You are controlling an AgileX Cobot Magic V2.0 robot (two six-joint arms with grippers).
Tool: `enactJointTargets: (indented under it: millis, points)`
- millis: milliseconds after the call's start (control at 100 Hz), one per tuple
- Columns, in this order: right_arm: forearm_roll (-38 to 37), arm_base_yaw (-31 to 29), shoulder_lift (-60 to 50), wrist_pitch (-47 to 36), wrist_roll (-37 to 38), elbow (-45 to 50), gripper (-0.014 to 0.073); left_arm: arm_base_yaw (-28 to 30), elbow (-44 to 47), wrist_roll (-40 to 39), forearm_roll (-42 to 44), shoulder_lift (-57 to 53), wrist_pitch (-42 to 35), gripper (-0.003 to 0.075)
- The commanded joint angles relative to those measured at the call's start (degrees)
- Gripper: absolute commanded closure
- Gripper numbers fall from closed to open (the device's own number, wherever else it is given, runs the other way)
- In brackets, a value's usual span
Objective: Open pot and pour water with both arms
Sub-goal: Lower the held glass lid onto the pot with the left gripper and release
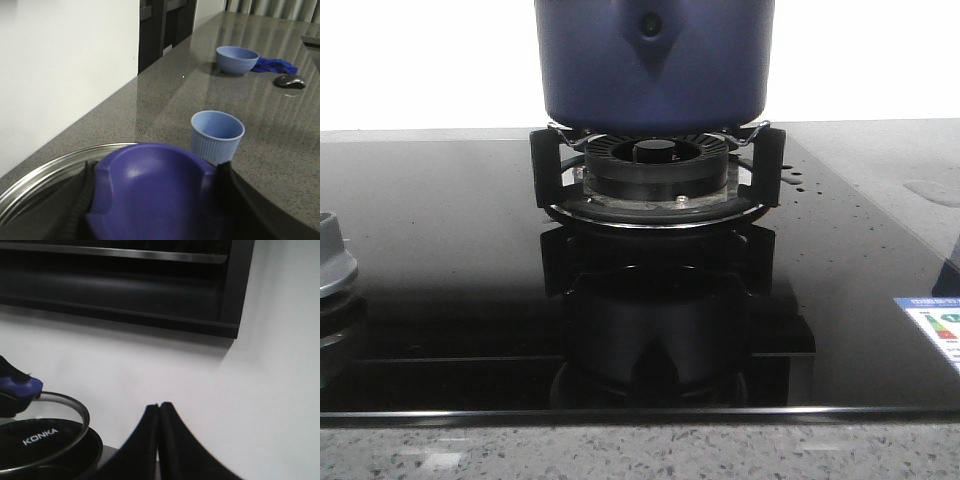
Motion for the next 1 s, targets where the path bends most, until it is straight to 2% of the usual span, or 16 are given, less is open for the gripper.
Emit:
enactJointTargets:
  millis: [0,640,710,860,910,990]
  points:
    - [0.4,0.0,-1.0,-1.8,0.2,-1.5,0.0658,-0.4,-2.7,0.3,-5.9,-1.2,0.8,0.0436]
    - [0.4,0.0,-1.3,-1.6,1.4,-1.5,0.0658,-0.4,-2.7,0.4,-8.3,2.5,0.7,0.0431]
    - [0.4,0.0,-1.3,-1.6,1.4,-1.5,0.0658,-0.4,-2.7,0.6,-8.2,2.5,0.7,0.0375]
    - [0.4,0.0,-1.3,-1.6,1.7,-1.5,0.0658,-0.4,-2.8,2.0,-8.5,2.5,-0.7,0.013]
    - [0.4,0.0,-1.3,-1.6,1.7,-1.5,0.0658,-0.4,-2.8,2.0,-9.1,2.5,-0.8,0.0099]
    - [0.4,0.0,-1.3,-1.6,1.7,-1.5,0.0658,-0.4,-3.0,2.0,-10.2,2.2,-0.6,0.01]
